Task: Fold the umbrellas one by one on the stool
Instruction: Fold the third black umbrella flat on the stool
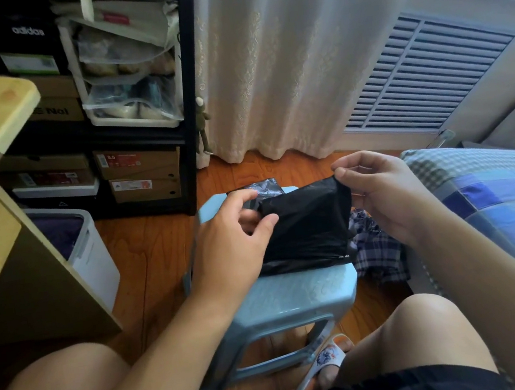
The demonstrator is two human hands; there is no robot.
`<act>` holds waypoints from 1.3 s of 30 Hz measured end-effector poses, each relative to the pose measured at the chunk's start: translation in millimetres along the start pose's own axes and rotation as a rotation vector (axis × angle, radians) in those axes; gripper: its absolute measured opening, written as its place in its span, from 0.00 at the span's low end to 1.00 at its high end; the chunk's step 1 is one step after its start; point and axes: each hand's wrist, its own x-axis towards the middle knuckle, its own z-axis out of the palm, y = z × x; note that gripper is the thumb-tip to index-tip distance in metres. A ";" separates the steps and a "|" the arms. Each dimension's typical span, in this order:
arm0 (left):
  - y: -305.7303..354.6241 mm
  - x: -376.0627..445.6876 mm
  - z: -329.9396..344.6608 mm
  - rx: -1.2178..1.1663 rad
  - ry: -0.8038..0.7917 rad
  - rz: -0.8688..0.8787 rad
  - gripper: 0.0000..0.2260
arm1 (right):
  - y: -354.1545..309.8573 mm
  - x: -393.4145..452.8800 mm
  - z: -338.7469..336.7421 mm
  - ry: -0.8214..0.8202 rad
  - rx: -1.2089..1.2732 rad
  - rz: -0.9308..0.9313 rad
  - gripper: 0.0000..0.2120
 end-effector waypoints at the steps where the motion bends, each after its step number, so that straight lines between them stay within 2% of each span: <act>1: -0.2 0.6 0.7 0.004 -0.001 0.010 0.15 | 0.1 0.4 -0.4 -0.001 -0.004 0.000 0.04; 7: 3.5 -0.9 -0.9 -0.006 0.115 0.170 0.14 | -0.2 3.4 -4.3 -0.016 -0.022 -0.021 0.07; 13: -4.1 3.6 0.9 -0.041 0.111 0.143 0.12 | 1.6 3.1 -9.5 -0.089 -0.049 -0.019 0.07; 14: -7.7 7.0 1.0 -0.036 0.082 0.127 0.13 | 2.2 3.8 -10.1 -0.096 -0.066 -0.026 0.08; 16: -14.4 16.5 1.8 -0.064 -0.075 0.030 0.17 | 2.5 5.4 -10.4 -0.101 -0.086 -0.050 0.08; 18: -19.9 27.7 5.3 -0.151 -0.217 -0.063 0.16 | 1.6 10.7 -9.2 -0.118 -0.070 -0.076 0.09; 21: -24.1 45.5 12.1 -0.344 -0.154 -0.183 0.04 | 3.7 31.6 -3.5 -0.142 -0.076 -0.127 0.08; 23: -30.4 59.7 17.7 -0.434 -0.074 -0.270 0.02 | 11.3 55.5 -1.4 -0.258 -0.162 -0.091 0.19; 25: -40.6 71.9 24.8 -0.518 -0.037 -0.359 0.03 | 24.3 79.1 -2.2 -0.454 -0.145 0.102 0.34; 26: -45.3 77.2 29.1 -0.546 -0.011 -0.407 0.04 | 32.2 90.0 -2.1 -0.534 -0.146 0.186 0.37; 28: -56.9 86.3 38.0 -0.533 0.056 -0.499 0.05 | 45.9 110.5 0.8 -0.564 -0.180 0.229 0.31; 31: -70.8 94.4 46.6 -0.403 0.125 -0.575 0.03 | 64.2 135.2 6.6 -0.379 -0.153 0.207 0.11; 33: -72.3 92.8 47.0 -0.179 0.165 -0.503 0.02 | 75.3 141.8 9.6 -0.321 -0.180 0.213 0.06; 34: -70.5 89.9 44.5 0.012 0.187 -0.367 0.05 | 80.6 143.4 11.7 -0.292 -0.232 0.200 0.07; 35: -68.7 85.8 41.2 0.188 0.177 -0.160 0.07 | 86.0 145.3 12.7 -0.246 -0.283 0.168 0.09; 36: -62.8 80.1 37.7 0.317 0.102 0.082 0.09 | 88.0 144.1 12.2 -0.181 -0.316 0.119 0.10; 37: -59.1 72.2 35.9 0.414 -0.046 0.297 0.11 | 88.2 142.2 7.6 -0.094 -0.314 0.074 0.10; 38: -59.8 62.7 35.8 0.498 -0.209 0.433 0.15 | 85.1 136.4 0.0 0.001 -0.277 0.050 0.09; 39: -63.3 53.3 36.2 0.588 -0.357 0.457 0.20 | 82.6 128.0 -10.9 0.093 -0.225 0.041 0.08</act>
